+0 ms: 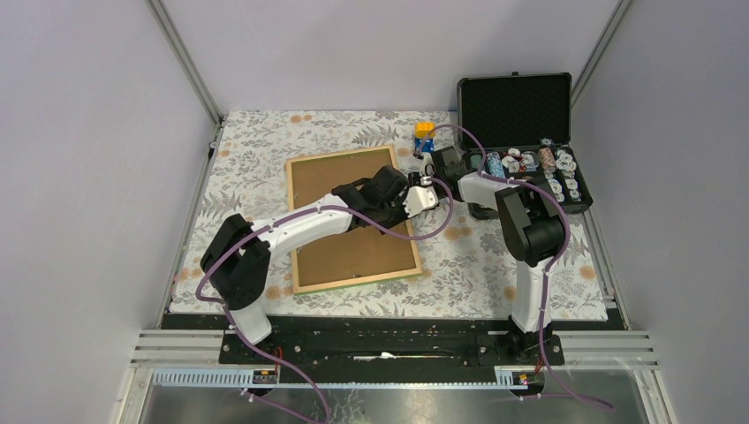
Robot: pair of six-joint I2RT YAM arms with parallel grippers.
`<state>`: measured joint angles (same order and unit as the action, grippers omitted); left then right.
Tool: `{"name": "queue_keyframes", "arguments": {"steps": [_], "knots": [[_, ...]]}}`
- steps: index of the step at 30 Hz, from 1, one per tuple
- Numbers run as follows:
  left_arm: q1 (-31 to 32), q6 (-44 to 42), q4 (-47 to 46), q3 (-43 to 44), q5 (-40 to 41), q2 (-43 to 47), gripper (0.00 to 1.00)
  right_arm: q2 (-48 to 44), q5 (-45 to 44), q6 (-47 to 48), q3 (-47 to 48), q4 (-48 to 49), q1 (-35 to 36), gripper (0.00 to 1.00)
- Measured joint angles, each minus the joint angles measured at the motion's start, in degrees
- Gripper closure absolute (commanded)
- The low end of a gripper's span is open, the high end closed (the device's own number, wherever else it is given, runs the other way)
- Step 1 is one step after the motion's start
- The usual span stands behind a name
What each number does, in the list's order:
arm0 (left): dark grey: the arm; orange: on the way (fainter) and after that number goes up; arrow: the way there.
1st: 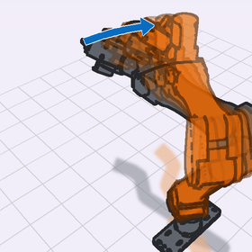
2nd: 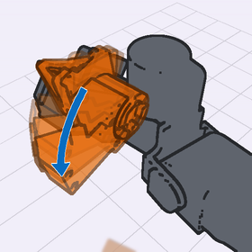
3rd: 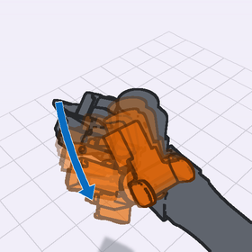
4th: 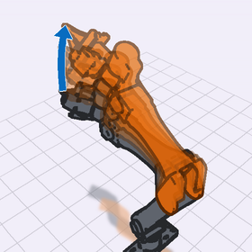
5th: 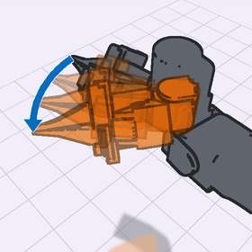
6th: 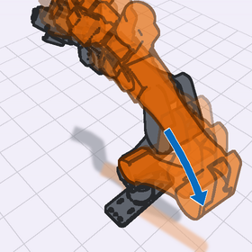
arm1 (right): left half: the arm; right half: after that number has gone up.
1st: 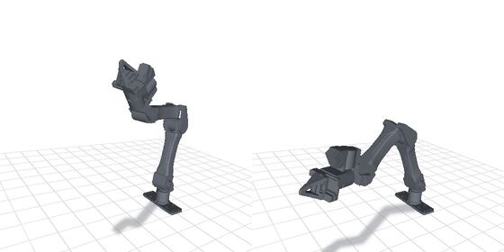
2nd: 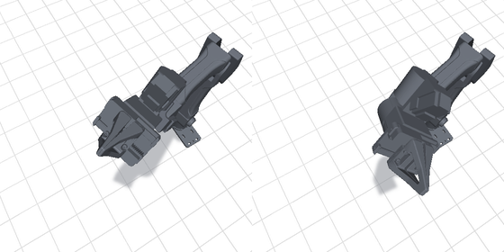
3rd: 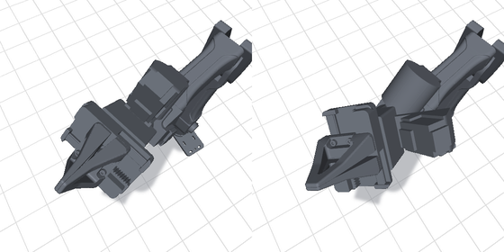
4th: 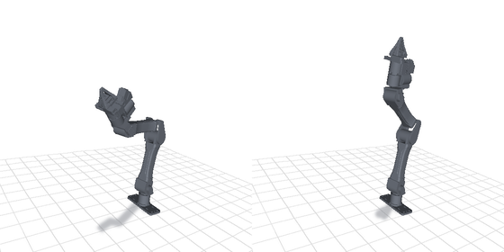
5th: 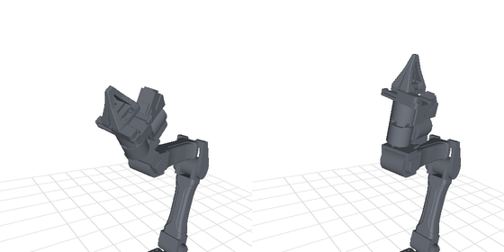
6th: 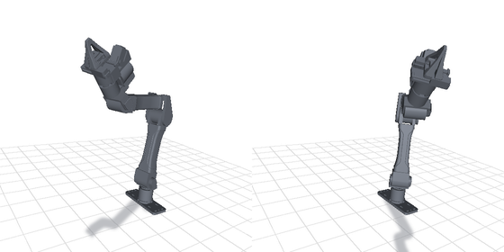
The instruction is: Take the photo out of the frame
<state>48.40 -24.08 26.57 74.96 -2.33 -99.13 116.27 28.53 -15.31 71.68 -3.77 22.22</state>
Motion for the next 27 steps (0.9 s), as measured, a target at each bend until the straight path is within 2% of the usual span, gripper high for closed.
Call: {"name": "queue_keyframes", "arguments": {"steps": [27], "knots": [[1.5, 0.4, 8.5, 0.5, 5.4, 0.3, 1.0, 0.2, 0.0, 0.0, 0.4, -0.7, -0.1, 0.6]]}}
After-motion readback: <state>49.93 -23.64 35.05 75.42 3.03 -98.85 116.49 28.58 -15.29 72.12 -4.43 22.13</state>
